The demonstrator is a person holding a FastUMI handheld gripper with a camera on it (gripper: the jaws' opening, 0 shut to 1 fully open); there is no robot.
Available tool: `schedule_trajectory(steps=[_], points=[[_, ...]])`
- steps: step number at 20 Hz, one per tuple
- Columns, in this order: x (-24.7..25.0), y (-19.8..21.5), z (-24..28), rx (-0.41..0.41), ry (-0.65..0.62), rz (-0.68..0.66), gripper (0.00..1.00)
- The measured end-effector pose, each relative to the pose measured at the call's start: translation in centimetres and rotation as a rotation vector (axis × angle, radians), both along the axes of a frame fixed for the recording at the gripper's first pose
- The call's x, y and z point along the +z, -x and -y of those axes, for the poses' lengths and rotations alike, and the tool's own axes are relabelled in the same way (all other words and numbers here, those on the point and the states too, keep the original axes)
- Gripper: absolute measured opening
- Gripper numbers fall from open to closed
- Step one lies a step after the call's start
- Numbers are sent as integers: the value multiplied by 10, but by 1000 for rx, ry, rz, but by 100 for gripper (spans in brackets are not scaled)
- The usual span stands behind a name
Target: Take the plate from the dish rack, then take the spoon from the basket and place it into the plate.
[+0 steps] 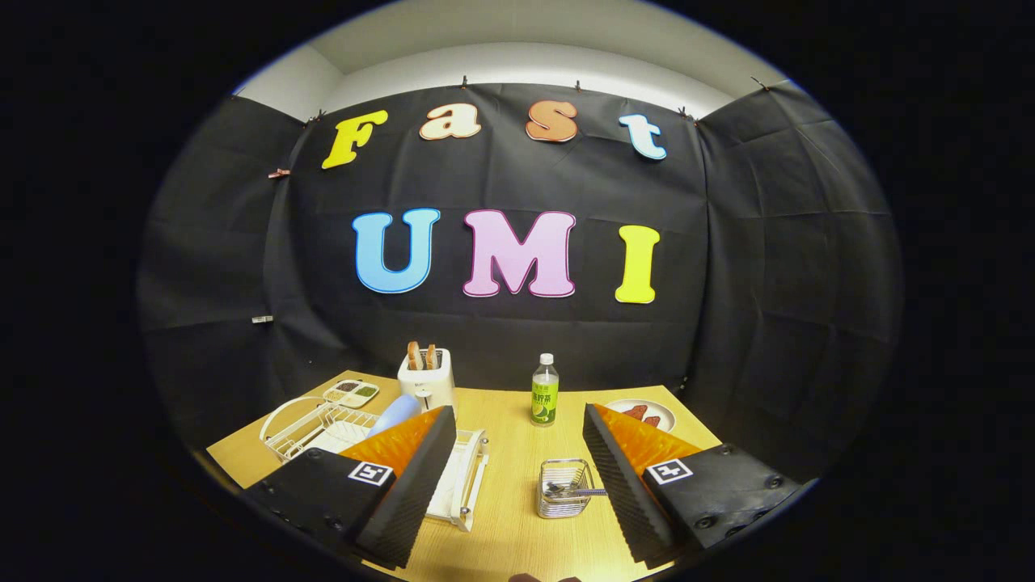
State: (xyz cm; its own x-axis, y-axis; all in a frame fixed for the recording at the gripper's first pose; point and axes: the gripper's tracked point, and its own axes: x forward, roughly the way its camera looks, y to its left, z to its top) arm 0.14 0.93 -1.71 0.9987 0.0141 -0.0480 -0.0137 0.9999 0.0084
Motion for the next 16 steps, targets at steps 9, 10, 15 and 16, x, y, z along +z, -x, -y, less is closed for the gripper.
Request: schedule_trajectory(steps=[9, 10, 15, 16], points=[[1, -39, -57, 102, 31, -57, 98], [2, -47, -65, 113, 44, -58, 98], [-6, -86, -106, 168, 99, -88, 98], [-10, -94, -116, 181, 107, -101, 98]])
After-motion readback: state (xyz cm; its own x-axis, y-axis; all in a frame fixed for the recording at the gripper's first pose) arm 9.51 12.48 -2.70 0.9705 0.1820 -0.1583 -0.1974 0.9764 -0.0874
